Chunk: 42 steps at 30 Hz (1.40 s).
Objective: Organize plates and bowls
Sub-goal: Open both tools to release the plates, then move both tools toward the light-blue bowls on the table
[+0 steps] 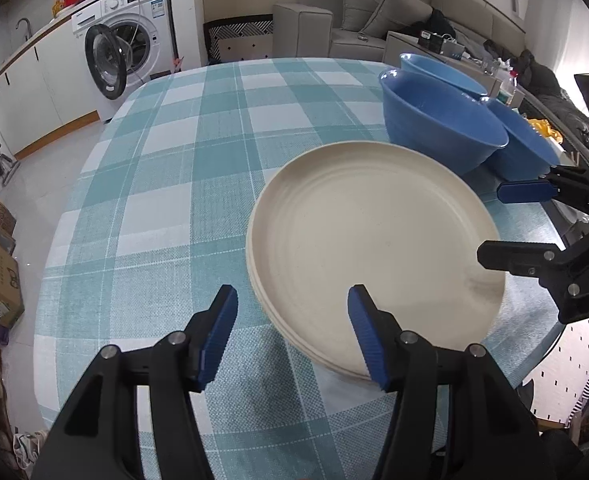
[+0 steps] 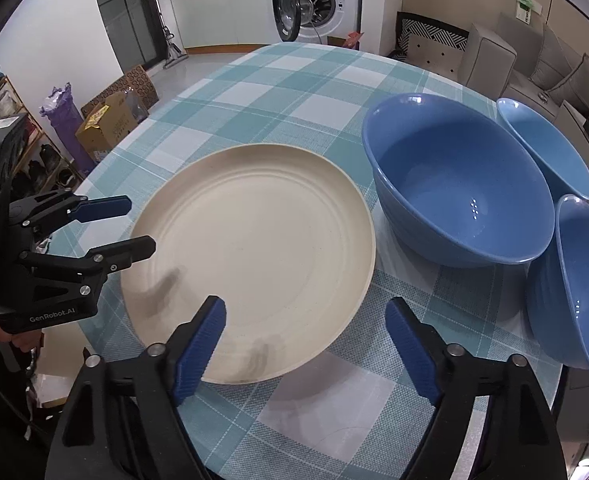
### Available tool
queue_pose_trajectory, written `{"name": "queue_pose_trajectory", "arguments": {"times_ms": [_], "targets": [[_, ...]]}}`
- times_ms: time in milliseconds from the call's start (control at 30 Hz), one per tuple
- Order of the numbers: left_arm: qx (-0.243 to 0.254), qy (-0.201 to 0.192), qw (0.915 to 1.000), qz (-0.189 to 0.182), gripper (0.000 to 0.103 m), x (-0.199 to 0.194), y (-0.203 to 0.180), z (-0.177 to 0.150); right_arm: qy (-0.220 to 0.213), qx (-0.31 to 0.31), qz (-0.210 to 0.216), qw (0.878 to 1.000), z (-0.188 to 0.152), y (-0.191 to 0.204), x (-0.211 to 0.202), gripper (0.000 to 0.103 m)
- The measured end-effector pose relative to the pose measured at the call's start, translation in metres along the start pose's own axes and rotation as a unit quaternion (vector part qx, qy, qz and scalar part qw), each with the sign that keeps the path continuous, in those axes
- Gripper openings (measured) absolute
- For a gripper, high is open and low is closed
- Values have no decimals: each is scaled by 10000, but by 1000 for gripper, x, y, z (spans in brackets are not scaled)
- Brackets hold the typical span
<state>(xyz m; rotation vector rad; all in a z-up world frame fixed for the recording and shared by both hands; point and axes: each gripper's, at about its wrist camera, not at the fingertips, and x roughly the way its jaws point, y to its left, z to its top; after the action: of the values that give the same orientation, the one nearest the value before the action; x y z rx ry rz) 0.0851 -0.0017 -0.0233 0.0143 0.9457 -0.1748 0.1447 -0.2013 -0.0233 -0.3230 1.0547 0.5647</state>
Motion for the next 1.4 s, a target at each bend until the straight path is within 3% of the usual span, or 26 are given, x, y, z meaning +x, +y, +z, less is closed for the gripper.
{"name": "queue_pose_trajectory", "arguments": {"times_ms": [33,67,100,133,167,400,700,1067,1400], "targets": [[3,-27,10000,-35,59,-2,0,1,-40,-27,10,10000,0,1,-3,86],[-5,-37,10000,-71,66,-4,-1,2,-82,-55,14,10000,1,2,-6,88],[-24,-44,9999,-105,77,-6,-1,3,-115,-62,31,9999,1,3,-8,92],[-64,-90,9999,-119,97,-9,-1,4,-152,-57,44,9999,1,3,-11,95],[-84,-153,9998,-127,102,-12,-1,5,-191,-44,58,9998,2,2,-14,97],[-22,-426,9984,-372,103,-30,-8,17,-370,49,79,9993,4,-7,-34,102],[-8,-766,9962,-412,103,-50,-19,40,-771,381,-37,9963,8,-35,-82,102],[233,-1161,9923,-372,103,-76,-41,84,-1430,814,-345,9858,16,-82,-161,102],[412,-1299,9897,-431,103,-73,-62,131,-1733,1023,-611,9776,19,-117,-209,102]]}}
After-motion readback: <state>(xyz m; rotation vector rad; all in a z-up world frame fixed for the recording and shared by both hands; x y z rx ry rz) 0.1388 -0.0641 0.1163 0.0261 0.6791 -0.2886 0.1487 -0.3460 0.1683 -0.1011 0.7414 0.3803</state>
